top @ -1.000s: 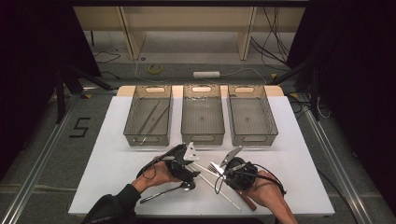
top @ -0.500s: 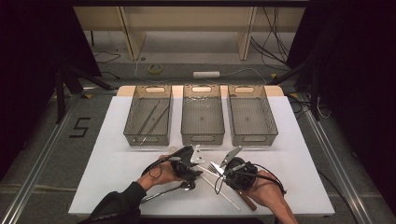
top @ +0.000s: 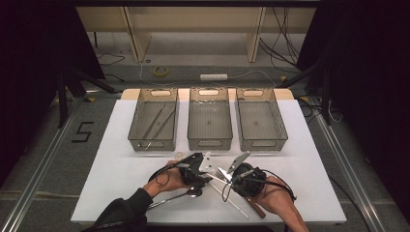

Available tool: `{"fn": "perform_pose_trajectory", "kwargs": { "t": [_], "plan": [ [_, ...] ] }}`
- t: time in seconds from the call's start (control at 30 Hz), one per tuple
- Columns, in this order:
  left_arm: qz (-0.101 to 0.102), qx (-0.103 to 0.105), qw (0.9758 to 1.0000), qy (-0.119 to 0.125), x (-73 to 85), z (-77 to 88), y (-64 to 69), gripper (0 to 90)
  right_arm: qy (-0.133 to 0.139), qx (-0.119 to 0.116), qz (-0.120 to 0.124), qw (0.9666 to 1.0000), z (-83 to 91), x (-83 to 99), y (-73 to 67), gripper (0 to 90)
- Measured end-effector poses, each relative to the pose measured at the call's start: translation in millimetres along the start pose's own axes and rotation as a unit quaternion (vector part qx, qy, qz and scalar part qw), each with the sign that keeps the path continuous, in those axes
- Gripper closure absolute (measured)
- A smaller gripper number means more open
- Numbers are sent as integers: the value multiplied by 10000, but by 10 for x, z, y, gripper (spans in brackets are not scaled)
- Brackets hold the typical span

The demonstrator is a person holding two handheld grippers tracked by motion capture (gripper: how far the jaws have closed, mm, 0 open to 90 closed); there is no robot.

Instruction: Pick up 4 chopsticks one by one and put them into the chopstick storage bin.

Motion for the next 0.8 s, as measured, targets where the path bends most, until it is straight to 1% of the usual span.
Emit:
{"fn": "perform_pose_trajectory", "kwargs": {
  "t": [0.1,0.17,0.2,0.23,0.27,0.37,0.43,0.47,0.53,0.6,0.67,0.7,0.8],
  "plan": [
    [-105,26,9999,0,-19,-11,24,586,7,6,-27,10000,2,-5,-7,849],
    [-146,37,9999,14,-29,-16,36,617,-10,-1,31,10000,8,2,1,849],
    [-216,70,9997,-23,-26,-9,38,631,-14,3,26,10000,12,4,4,849],
    [-197,53,9998,23,-38,-13,46,648,-3,23,13,10000,13,3,9,849],
    [-296,45,9996,-5,-37,-6,45,655,26,2,39,10000,12,1,14,849],
    [-519,-19,9987,12,-58,10,56,677,12,-22,56,10000,20,11,20,847],
    [-682,-75,9976,27,-77,32,53,688,16,-29,81,10000,29,19,31,846],
    [-798,-117,9967,22,-86,50,45,694,14,-24,91,10000,32,23,38,846],
    [-968,-178,9951,56,-118,89,32,705,114,-42,108,9999,48,20,67,844],
    [-1068,-255,9939,107,-156,128,13,711,154,-73,113,9998,72,25,85,842],
    [-1147,-223,9931,122,-177,169,7,716,228,-110,128,9996,92,26,111,834],
    [-1190,-201,9926,147,-187,188,12,723,262,-137,84,9995,100,29,125,827],
    [-1372,-157,9904,105,-204,231,44,760,348,-143,29,9993,114,43,203,797]
  ]
}}
Point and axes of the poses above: each handheld gripper's, and its own axes: z roughly backward along the jaws, x roughly out of its underside, y roughly to its right, the point moved 10 cm from there along -z, roughly forward along the jaws, and after that the axes turned 1 degree about -x, right-handed, at the moved point
